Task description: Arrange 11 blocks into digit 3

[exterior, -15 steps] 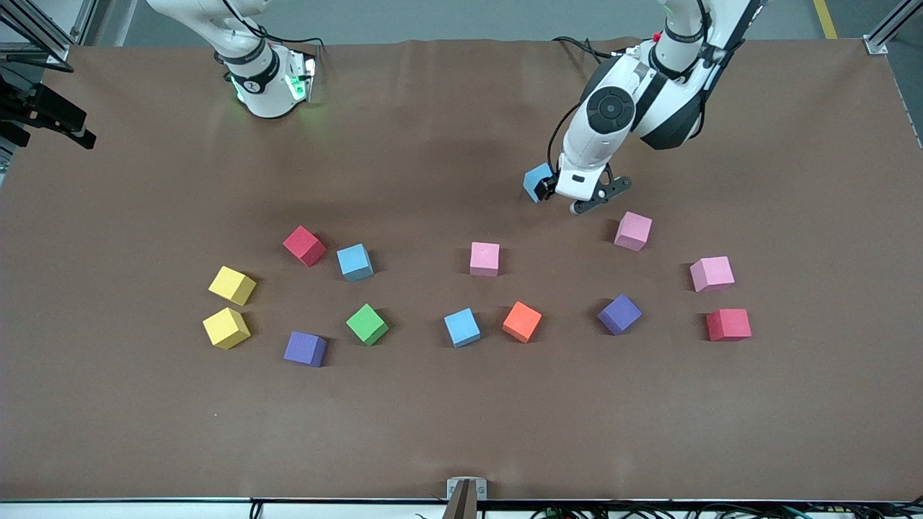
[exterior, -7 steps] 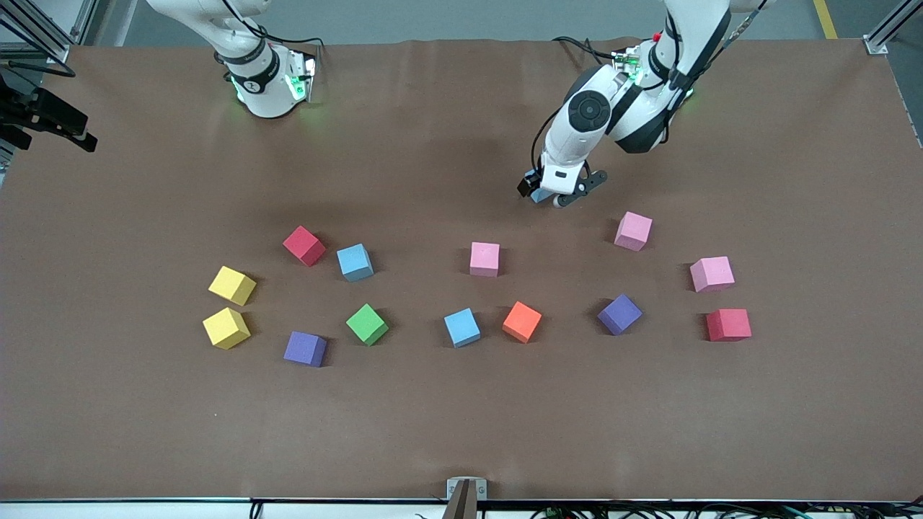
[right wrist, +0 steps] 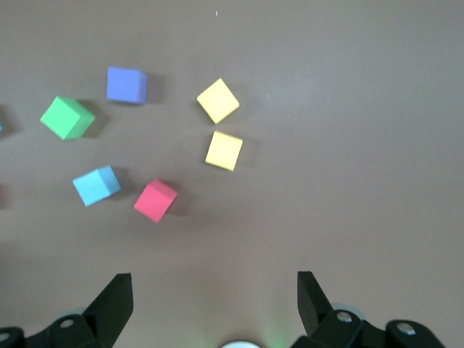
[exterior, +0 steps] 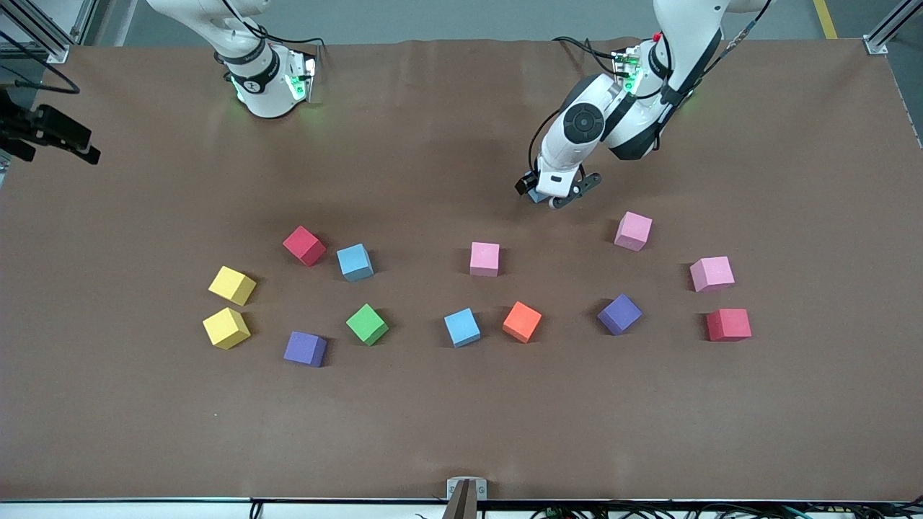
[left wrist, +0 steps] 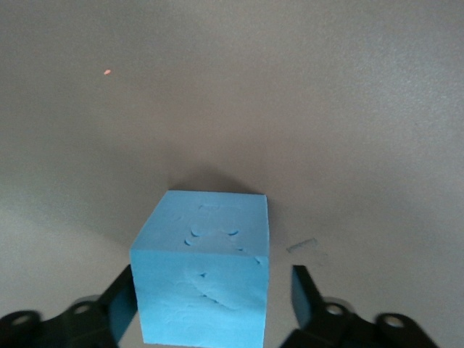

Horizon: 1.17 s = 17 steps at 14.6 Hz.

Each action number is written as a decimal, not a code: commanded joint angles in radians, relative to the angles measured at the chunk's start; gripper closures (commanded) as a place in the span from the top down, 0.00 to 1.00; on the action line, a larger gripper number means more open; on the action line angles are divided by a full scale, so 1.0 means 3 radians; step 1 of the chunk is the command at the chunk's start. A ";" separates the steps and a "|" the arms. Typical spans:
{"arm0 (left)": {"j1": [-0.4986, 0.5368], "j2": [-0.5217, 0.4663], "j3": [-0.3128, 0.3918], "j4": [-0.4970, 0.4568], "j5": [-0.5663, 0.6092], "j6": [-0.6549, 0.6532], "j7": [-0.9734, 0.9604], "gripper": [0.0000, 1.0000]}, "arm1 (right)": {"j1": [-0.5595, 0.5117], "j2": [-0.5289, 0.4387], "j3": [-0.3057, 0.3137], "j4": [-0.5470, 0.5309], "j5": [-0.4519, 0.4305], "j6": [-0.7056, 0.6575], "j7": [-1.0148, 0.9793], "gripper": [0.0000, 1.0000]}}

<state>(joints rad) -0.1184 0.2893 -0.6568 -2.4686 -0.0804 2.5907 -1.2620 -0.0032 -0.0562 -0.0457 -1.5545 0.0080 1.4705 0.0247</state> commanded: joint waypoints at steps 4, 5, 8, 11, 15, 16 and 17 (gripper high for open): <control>-0.0269 0.0104 0.0001 0.0297 0.0145 0.0036 -0.0012 0.19 | -0.0045 0.0376 -0.0006 0.0058 -0.0195 0.0379 -0.0036 1.00; -0.0356 0.0150 0.0001 0.0394 0.0252 0.0031 -0.0012 0.19 | -0.0051 0.0407 -0.0006 0.0063 -0.0205 0.0400 -0.0057 1.00; -0.0571 0.0456 0.0001 0.0843 0.1031 -0.0203 -0.0007 0.19 | -0.0061 0.0524 -0.0006 0.0063 -0.0205 0.0416 -0.0129 1.00; -0.0755 0.0870 0.0001 0.1370 0.1587 -0.0617 -0.0037 0.19 | -0.0005 0.0622 -0.0001 0.0023 -0.0180 0.0426 -0.0027 1.00; -0.0975 0.1203 0.0037 0.1831 0.1602 -0.0772 -0.0042 0.19 | 0.0347 0.0760 0.0014 -0.0105 -0.0134 0.0487 0.1224 1.00; -0.0991 0.1219 0.0037 0.1852 0.1602 -0.0777 -0.0042 0.19 | 0.0449 0.0841 0.0014 -0.0121 -0.0134 0.0528 0.1368 1.00; -0.1001 0.1219 0.0037 0.1847 0.1608 -0.0782 -0.0032 0.19 | 0.0506 0.0867 0.0014 -0.0171 -0.0129 0.0589 0.1405 1.00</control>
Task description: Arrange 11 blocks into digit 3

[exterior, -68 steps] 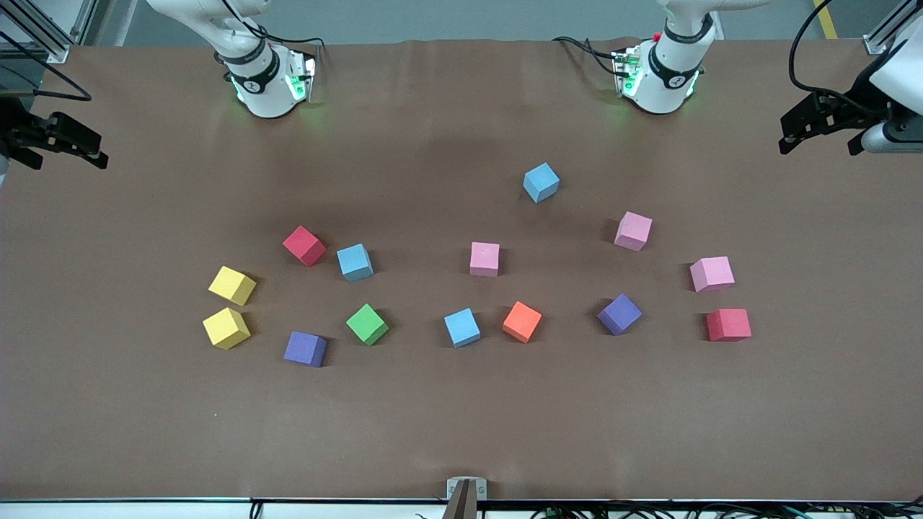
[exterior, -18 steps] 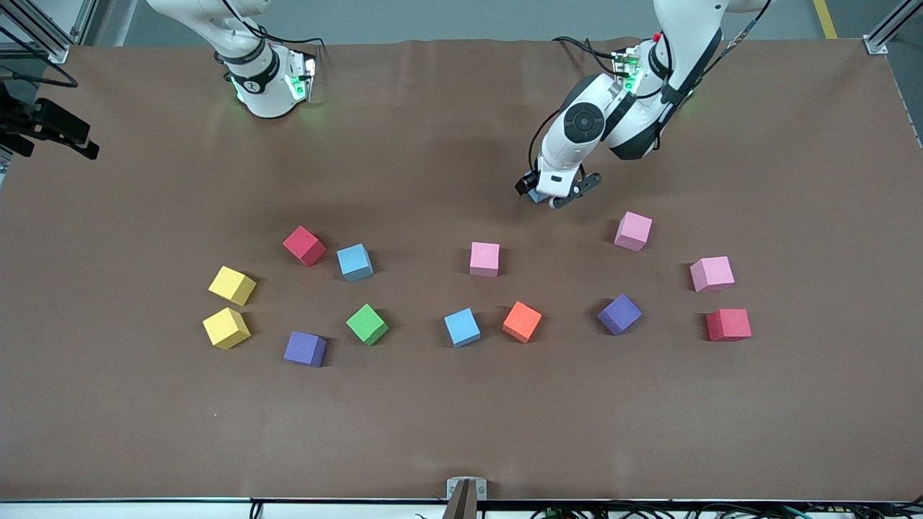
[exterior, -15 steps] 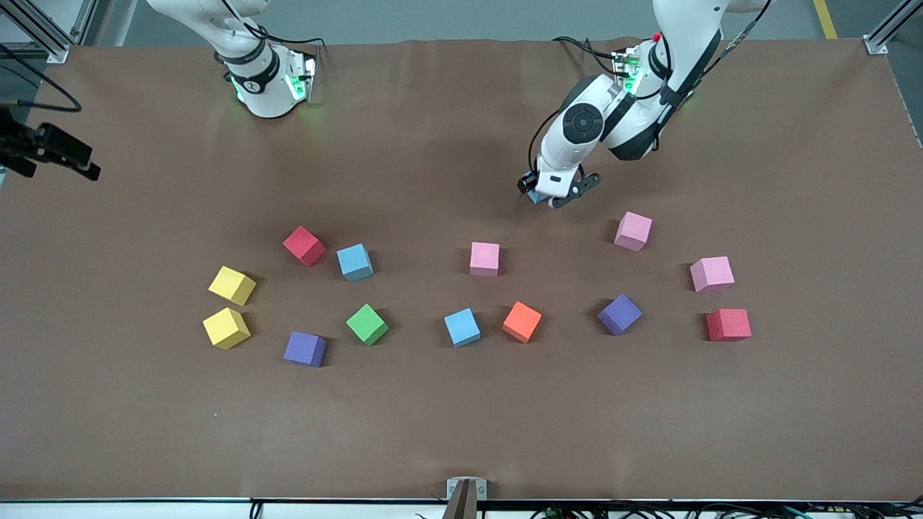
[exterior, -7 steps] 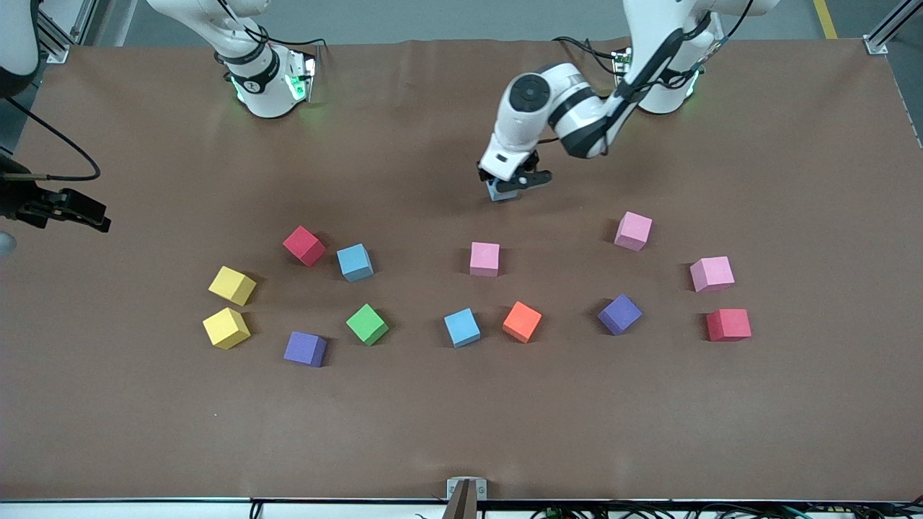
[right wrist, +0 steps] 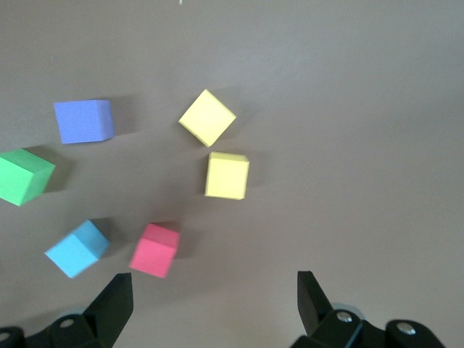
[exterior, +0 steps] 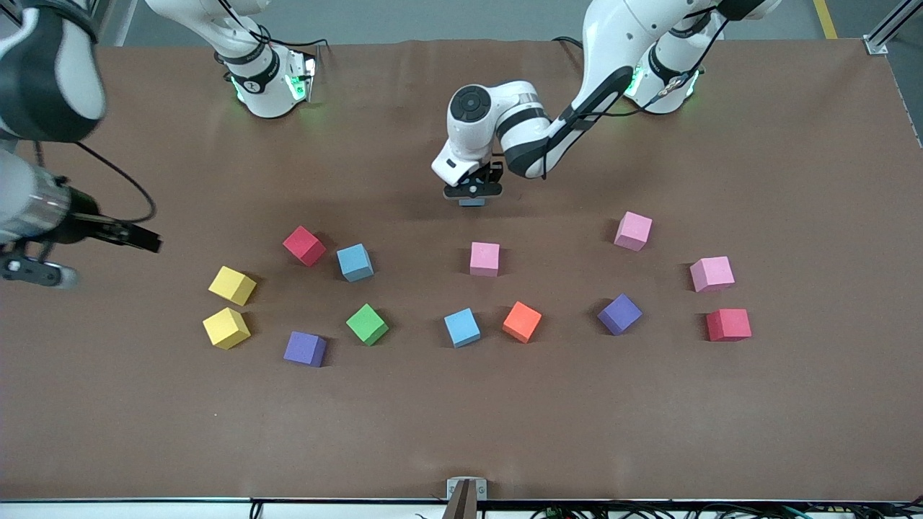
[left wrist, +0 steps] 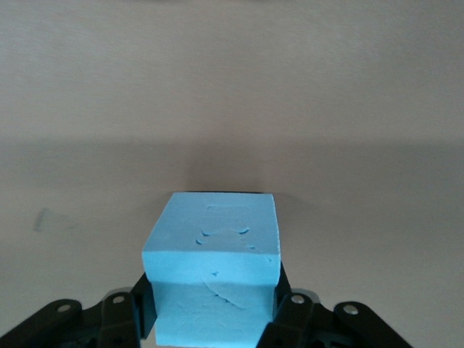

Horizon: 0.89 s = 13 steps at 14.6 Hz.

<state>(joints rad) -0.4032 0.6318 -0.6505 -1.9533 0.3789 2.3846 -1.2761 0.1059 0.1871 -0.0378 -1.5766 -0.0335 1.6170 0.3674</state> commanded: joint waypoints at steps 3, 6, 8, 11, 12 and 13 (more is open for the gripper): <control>-0.0113 0.0077 0.0015 0.0170 0.0179 -0.0334 0.0035 0.19 | 0.0367 0.0057 -0.0012 -0.0358 0.0030 0.0433 0.0971 1.00; -0.0169 0.0133 0.0015 0.0242 0.0189 -0.0427 0.0035 0.26 | 0.0562 0.0057 -0.0012 -0.0645 0.0035 0.0781 0.1703 1.00; -0.0170 0.0190 0.0015 0.0308 0.0189 -0.0427 0.0010 0.38 | 0.0644 0.0051 -0.0007 -0.0818 0.0075 0.1021 0.2127 1.00; -0.0170 0.0246 0.0026 0.0410 0.0189 -0.0422 0.0004 0.91 | 0.0669 0.0056 -0.0012 -0.1013 0.0442 0.1287 0.2736 1.00; -0.0170 0.0246 0.0036 0.0436 0.0194 -0.0422 0.0010 1.00 | 0.0685 0.0057 -0.0007 -0.1135 0.0525 0.1424 0.2880 1.00; -0.0165 0.0246 0.0041 0.0467 0.0194 -0.0422 0.0010 1.00 | 0.0741 0.0067 -0.0007 -0.1233 0.0536 0.1542 0.2962 1.00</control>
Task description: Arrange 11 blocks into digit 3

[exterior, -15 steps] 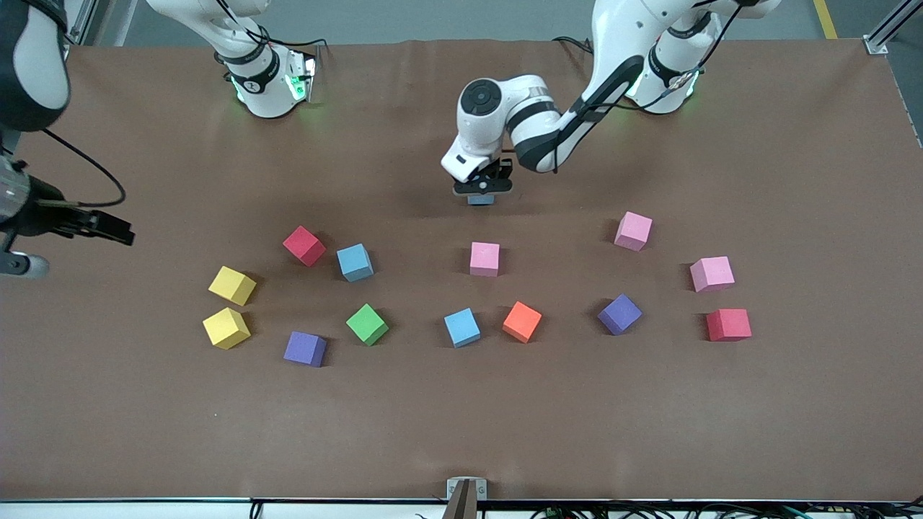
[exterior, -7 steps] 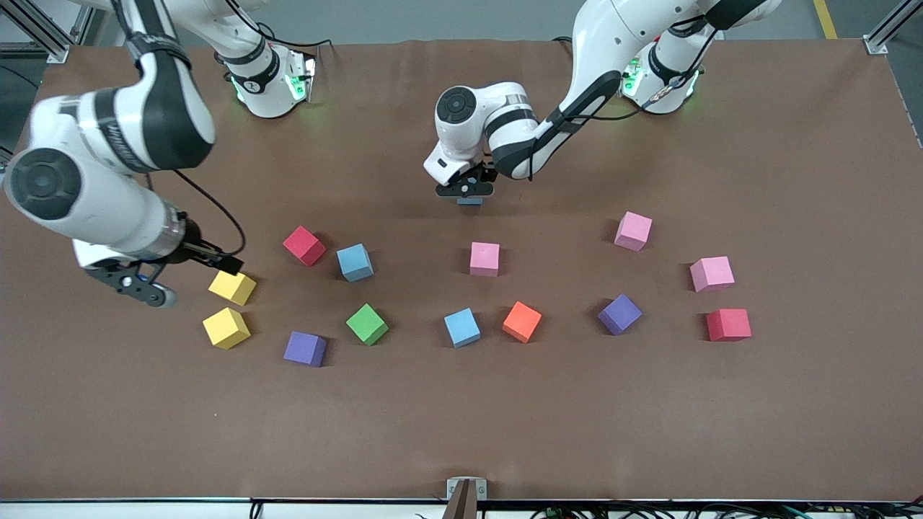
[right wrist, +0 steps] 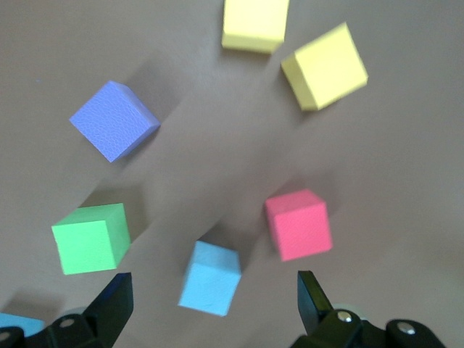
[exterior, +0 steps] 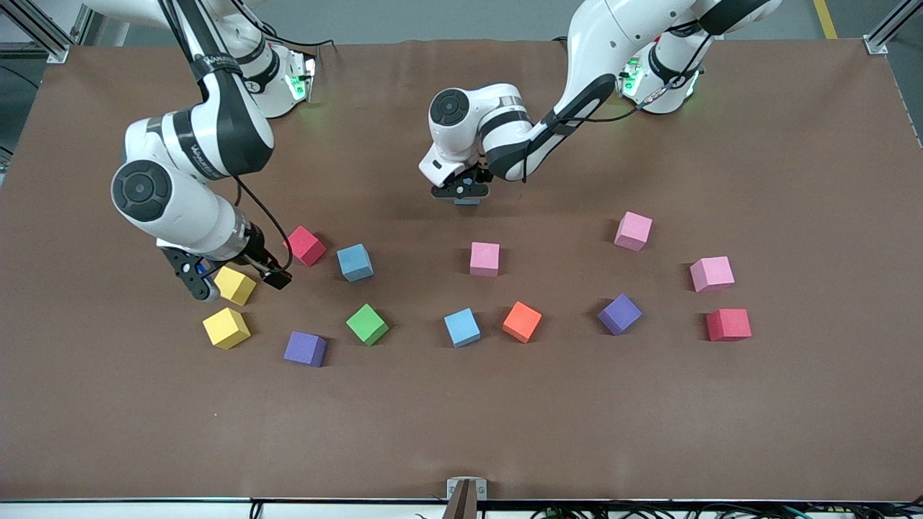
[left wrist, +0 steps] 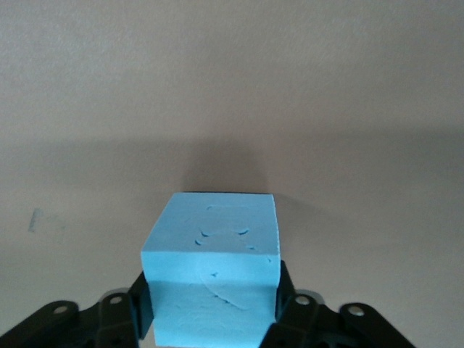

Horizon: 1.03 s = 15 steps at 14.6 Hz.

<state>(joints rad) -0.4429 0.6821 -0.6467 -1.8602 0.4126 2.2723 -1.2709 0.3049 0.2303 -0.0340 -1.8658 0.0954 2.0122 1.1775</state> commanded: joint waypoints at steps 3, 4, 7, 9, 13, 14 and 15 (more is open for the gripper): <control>-0.0007 0.0053 0.0029 0.0157 0.0077 -0.0053 -0.0013 1.00 | 0.0287 0.0096 -0.0025 -0.0474 0.0107 0.0624 0.0680 1.00; 0.0009 0.0043 0.0029 0.0162 0.0077 -0.0053 -0.0013 1.00 | 0.0449 0.0167 -0.0030 -0.0540 0.0107 0.0802 0.0874 1.00; 0.0029 -0.0095 0.0023 0.0152 0.0057 -0.0068 -0.0114 1.00 | 0.0615 0.0250 -0.0030 -0.0749 0.0101 0.1192 0.1071 1.00; 0.0029 -0.0192 0.0008 0.0152 0.0062 -0.0175 -0.0273 1.00 | 0.0696 0.0260 -0.0030 -0.0903 0.0096 0.1406 0.1071 1.00; 0.0187 -0.0300 0.0008 0.0213 0.0072 -0.0232 -0.0263 1.00 | 0.0732 0.0383 -0.0030 -0.0970 0.0050 0.1627 0.1050 1.00; 0.0208 -0.0300 0.0013 0.0314 0.0082 -0.0257 -0.0258 1.00 | 0.0732 0.0428 -0.0030 -0.0970 0.0050 0.1688 0.1045 1.00; 0.0213 -0.0300 0.0023 0.0406 0.0087 -0.0338 -0.0218 1.00 | 0.0732 0.0459 -0.0030 -0.0970 0.0050 0.1714 0.1040 1.00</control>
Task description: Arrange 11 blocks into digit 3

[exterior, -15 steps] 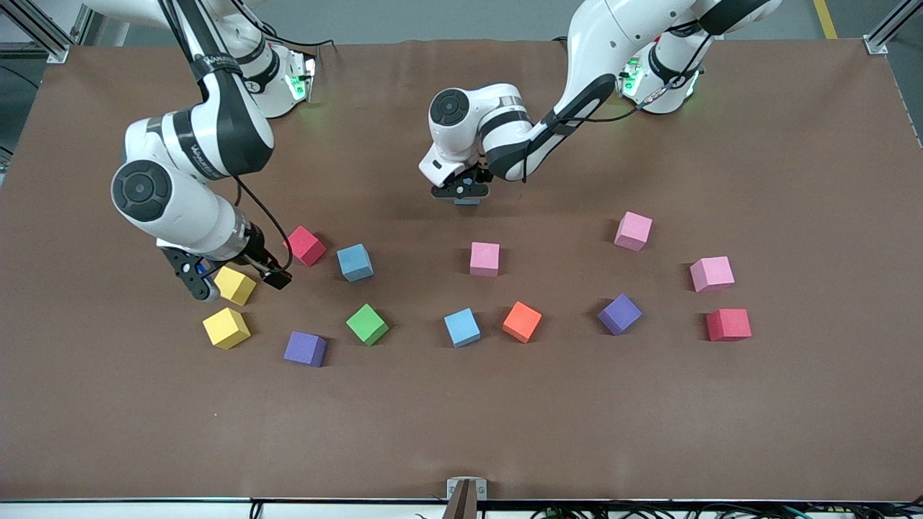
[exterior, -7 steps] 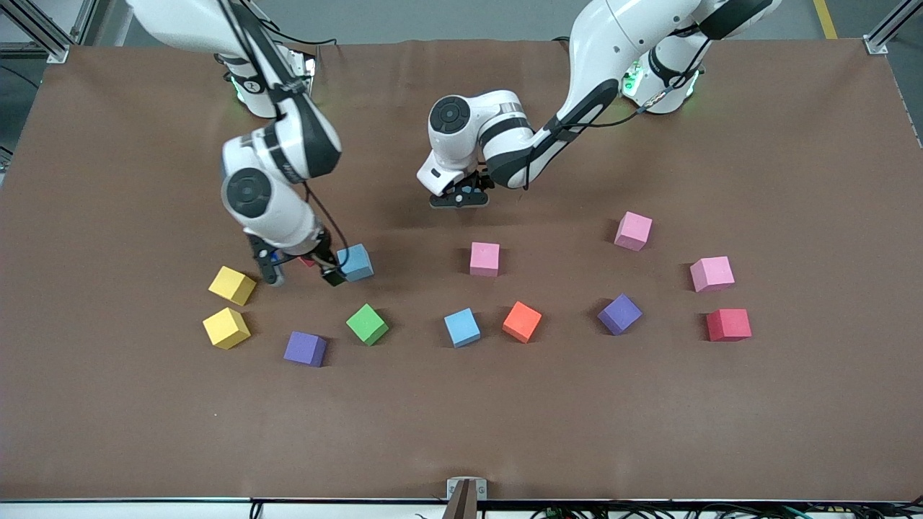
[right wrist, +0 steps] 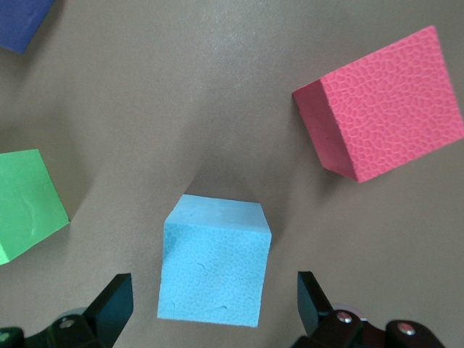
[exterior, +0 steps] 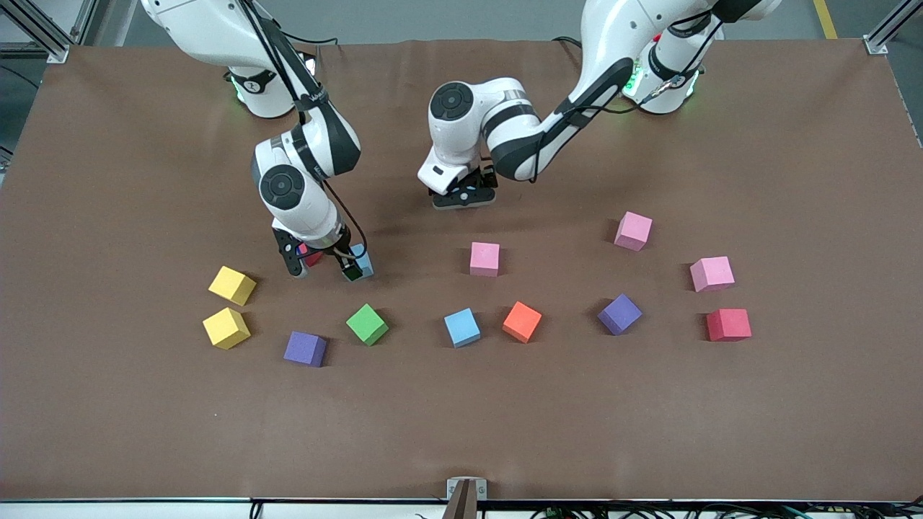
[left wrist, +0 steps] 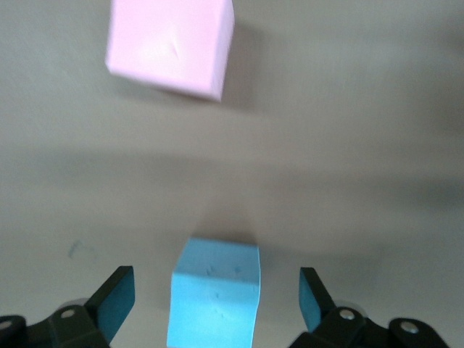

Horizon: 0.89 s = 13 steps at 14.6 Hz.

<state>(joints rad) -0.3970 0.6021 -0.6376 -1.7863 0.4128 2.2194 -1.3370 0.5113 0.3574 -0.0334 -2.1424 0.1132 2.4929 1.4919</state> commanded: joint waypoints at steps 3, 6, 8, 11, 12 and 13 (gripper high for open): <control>0.0280 0.0043 0.0024 0.0432 0.0086 -0.0183 0.0614 1.00 | 0.0060 0.0092 -0.0032 -0.0043 -0.0024 0.0158 -0.0018 1.00; 0.0438 0.0186 0.0039 0.0554 0.0076 -0.0153 0.1137 1.00 | 0.0034 0.0179 -0.0032 -0.0007 -0.0081 0.0249 -0.0018 1.00; 0.0449 0.0324 0.0039 0.0661 0.0071 -0.0147 0.1266 0.98 | 0.0029 0.0204 -0.0032 -0.0007 -0.0081 0.0281 -0.0018 1.00; 0.0434 0.0518 0.0044 0.0729 0.0071 -0.0071 0.1296 0.95 | 0.0019 0.0235 -0.0032 -0.0007 -0.0081 0.0286 -0.0013 0.94; 0.0444 0.0549 0.0044 0.0729 0.0071 -0.0020 0.1362 0.94 | 0.0019 0.0230 -0.0032 -0.0012 -0.0081 0.0286 -0.0013 0.82; 0.0454 0.0550 0.0044 0.0729 0.0076 -0.0009 0.1404 0.94 | 0.0019 0.0230 -0.0032 -0.0012 -0.0076 0.0281 0.0002 0.60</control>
<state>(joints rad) -0.2595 0.7403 -0.6201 -1.6009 0.4156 2.2096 -0.9453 0.5162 0.4270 -0.0393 -2.1423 0.1002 2.5684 1.4887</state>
